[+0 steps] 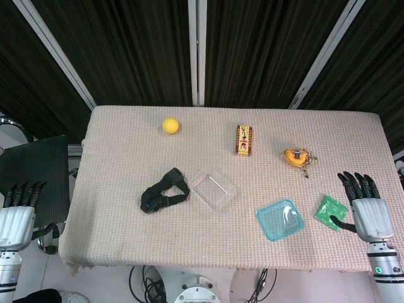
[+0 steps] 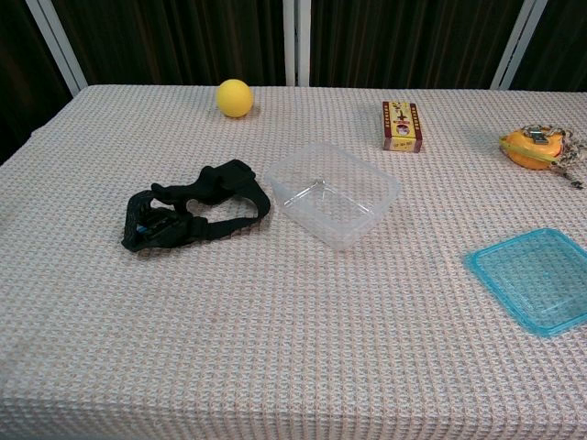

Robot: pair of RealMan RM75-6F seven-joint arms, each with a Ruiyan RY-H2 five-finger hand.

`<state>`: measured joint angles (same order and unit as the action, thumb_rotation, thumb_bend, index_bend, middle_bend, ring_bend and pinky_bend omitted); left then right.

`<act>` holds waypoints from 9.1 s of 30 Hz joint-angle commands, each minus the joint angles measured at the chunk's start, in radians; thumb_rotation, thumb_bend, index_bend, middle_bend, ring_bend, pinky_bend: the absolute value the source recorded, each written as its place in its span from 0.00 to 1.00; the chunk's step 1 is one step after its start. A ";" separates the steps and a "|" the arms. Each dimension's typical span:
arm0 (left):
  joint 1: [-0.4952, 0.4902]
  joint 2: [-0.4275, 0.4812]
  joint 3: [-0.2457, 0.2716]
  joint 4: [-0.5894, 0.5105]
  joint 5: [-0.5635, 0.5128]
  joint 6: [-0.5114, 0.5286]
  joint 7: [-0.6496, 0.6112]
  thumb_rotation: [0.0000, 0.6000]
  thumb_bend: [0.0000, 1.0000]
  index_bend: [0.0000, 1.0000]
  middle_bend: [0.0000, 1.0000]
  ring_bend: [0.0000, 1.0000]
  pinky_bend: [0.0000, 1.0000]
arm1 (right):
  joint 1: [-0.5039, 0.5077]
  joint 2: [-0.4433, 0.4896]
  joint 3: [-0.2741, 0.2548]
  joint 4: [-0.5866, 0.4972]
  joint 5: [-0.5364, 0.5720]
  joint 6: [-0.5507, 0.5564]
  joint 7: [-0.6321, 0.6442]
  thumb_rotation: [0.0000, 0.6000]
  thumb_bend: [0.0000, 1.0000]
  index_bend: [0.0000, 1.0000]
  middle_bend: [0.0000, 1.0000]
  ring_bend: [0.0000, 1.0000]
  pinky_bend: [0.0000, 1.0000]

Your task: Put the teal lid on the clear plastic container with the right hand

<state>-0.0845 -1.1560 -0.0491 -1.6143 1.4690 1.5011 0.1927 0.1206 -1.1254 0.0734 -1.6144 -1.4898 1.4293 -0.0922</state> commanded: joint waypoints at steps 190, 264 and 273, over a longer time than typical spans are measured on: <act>0.000 0.002 0.035 -0.065 0.048 -0.016 0.000 1.00 0.00 0.10 0.09 0.03 0.00 | 0.588 -0.217 -0.069 0.194 -0.035 -0.658 0.293 1.00 0.28 0.21 0.29 0.00 0.00; -0.009 0.015 0.013 -0.177 -0.040 -0.039 0.112 1.00 0.00 0.10 0.09 0.03 0.00 | 0.988 -0.242 -0.095 0.440 -0.145 -0.851 0.539 1.00 0.31 0.21 0.25 0.00 0.00; -0.010 0.009 0.013 -0.166 -0.041 -0.041 0.099 1.00 0.00 0.10 0.09 0.03 0.00 | 0.995 -0.248 -0.103 0.434 -0.147 -0.834 0.551 1.00 0.31 0.21 0.25 0.00 0.00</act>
<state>-0.0940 -1.1461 -0.0357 -1.7810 1.4277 1.4609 0.2922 1.1152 -1.3739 -0.0296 -1.1796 -1.6368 0.5948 0.4589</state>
